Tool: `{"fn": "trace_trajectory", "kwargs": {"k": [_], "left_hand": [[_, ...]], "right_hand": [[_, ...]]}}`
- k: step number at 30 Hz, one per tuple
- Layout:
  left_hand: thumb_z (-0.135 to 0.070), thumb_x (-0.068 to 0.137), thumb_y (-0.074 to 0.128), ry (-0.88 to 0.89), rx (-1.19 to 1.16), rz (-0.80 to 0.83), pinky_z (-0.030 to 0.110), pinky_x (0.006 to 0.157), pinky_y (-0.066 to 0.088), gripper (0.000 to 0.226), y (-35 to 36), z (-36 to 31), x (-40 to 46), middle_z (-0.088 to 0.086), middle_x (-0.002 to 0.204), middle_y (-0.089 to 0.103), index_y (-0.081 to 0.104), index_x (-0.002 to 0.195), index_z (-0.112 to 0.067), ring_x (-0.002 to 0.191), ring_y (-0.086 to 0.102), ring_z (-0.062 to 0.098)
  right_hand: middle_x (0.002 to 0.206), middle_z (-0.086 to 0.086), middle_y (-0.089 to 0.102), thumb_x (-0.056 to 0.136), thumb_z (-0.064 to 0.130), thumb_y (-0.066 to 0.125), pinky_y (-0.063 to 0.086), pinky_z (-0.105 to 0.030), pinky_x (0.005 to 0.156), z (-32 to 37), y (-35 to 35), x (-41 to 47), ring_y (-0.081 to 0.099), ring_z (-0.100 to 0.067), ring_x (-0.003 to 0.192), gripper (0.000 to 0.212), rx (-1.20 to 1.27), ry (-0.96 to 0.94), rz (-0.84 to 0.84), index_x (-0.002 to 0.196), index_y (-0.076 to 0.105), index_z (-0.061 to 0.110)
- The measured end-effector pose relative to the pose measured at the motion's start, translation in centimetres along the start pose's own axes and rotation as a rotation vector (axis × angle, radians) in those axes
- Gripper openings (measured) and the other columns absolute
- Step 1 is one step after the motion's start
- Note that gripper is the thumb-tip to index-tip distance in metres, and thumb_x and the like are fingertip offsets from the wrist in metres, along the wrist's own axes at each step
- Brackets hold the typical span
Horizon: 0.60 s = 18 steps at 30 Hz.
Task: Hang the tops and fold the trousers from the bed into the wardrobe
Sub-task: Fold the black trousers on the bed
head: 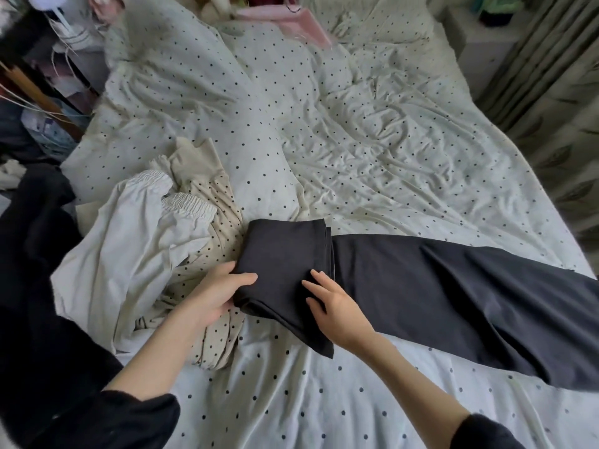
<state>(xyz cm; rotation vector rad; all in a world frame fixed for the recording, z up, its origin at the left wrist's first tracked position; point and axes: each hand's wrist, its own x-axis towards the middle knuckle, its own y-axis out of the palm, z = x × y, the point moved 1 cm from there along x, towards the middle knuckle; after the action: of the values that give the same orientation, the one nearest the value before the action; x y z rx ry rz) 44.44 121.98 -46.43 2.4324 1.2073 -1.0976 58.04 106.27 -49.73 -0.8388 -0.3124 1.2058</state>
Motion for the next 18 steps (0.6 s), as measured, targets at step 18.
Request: {"fn": "trace_trajectory", "kwargs": {"k": [18], "left_hand": [[-0.019, 0.090, 0.057, 0.414, 0.589, -0.249, 0.025, 0.089, 0.041, 0.033, 19.5, -1.4, -1.9, 0.005, 0.101, 0.057, 0.056, 0.123, -0.011, 0.102, 0.057, 0.026]], "right_hand": [[0.124, 0.011, 0.054, 0.098, 0.023, 0.043, 0.035, -0.023, 0.103, -11.7, -11.1, -9.0, 0.047, -0.009, 0.121, 0.031, 0.549, 0.476, -0.187, 0.126, 0.056, 0.021]]}}
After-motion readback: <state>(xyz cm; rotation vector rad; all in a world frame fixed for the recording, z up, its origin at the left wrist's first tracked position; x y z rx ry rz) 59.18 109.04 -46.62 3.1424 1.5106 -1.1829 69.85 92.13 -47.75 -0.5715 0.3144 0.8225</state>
